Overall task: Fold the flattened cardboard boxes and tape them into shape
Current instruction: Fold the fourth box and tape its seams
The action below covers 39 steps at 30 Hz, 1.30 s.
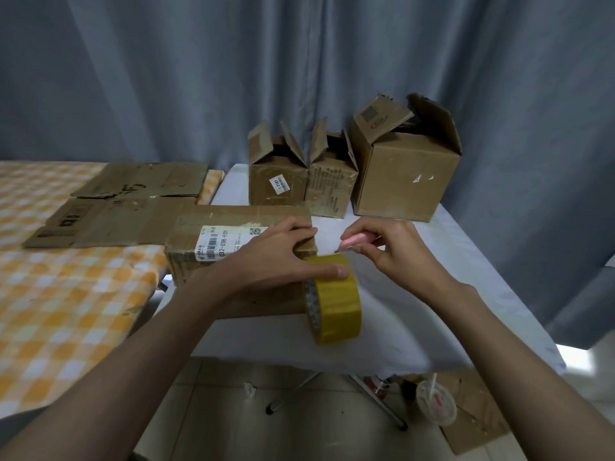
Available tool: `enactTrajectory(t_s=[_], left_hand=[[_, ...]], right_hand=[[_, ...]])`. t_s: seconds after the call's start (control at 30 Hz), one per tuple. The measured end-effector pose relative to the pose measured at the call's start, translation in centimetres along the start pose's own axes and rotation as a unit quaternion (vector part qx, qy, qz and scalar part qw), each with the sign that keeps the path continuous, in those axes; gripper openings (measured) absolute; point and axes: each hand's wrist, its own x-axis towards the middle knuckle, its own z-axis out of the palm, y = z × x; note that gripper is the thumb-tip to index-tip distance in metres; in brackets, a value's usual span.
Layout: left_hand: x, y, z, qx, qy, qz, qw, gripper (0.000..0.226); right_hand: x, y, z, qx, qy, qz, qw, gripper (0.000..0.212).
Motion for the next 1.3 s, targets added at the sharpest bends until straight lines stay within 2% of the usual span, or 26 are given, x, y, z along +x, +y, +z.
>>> enactTrajectory(t_s=[0.07,0.13,0.23,0.3,0.37,0.43,0.5,0.57,0.63,0.73,0.83,0.97,1.03,1.2,1.3], left_hand=[[0.0,0.0,0.0,-0.004,-0.001,-0.001,1.000,0.135],[-0.1,0.0,-0.1,-0.006,0.000,-0.003,1.000,0.134],[-0.1,0.1,0.0,-0.004,-0.003,-0.004,1.000,0.133],[-0.1,0.1,0.0,-0.001,-0.003,-0.004,1.000,0.133],[-0.1,0.1,0.0,-0.001,-0.001,-0.004,1.000,0.133],[-0.2,0.2,0.1,0.001,0.004,-0.003,1.000,0.133],[-0.2,0.3,0.1,0.007,0.007,-0.005,1.000,0.130],[-0.2,0.3,0.1,0.011,0.006,-0.008,1.000,0.125],[-0.2,0.4,0.1,0.014,0.005,-0.008,1.000,0.124],[-0.2,0.4,0.2,0.018,0.013,-0.001,1.000,0.125],[-0.1,0.2,0.2,0.013,0.023,0.008,1.000,0.125],[-0.1,0.1,0.2,0.006,0.032,0.019,0.999,0.123],[0.0,-0.2,0.2,-0.009,0.046,0.028,0.999,0.107],[0.7,-1.0,0.0,-0.035,0.126,0.063,0.989,0.040],[1.2,-1.4,0.5,-0.047,0.164,0.069,0.983,0.028]], right_hand=[[-0.5,1.1,-0.2,-0.045,0.010,0.043,0.998,0.011],[-1.2,2.0,0.5,-0.094,0.004,0.095,0.991,0.018],[-1.9,2.4,1.7,-0.136,-0.068,0.169,0.974,0.032],[-1.7,2.0,1.6,-0.131,-0.114,0.197,0.965,0.029],[-1.2,1.3,1.0,-0.087,-0.103,0.190,0.972,0.025],[-0.6,-0.3,0.9,0.035,-0.044,0.217,0.975,0.013],[0.0,-1.8,1.3,0.185,-0.050,0.311,0.931,0.024],[0.2,-3.0,1.8,0.264,-0.107,0.392,0.875,0.037],[0.5,-3.6,1.9,0.324,-0.122,0.438,0.830,0.030],[0.9,-4.1,2.0,0.389,-0.122,0.461,0.789,0.022],[1.1,-4.4,2.5,0.430,-0.129,0.465,0.763,0.012],[1.1,-4.5,2.6,0.455,-0.094,0.474,0.749,0.020],[1.0,-4.5,2.6,0.466,-0.077,0.473,0.744,0.023],[0.9,-4.6,2.9,0.490,-0.048,0.484,0.723,0.015],[0.8,-4.7,2.8,0.504,-0.036,0.486,0.713,0.016]])
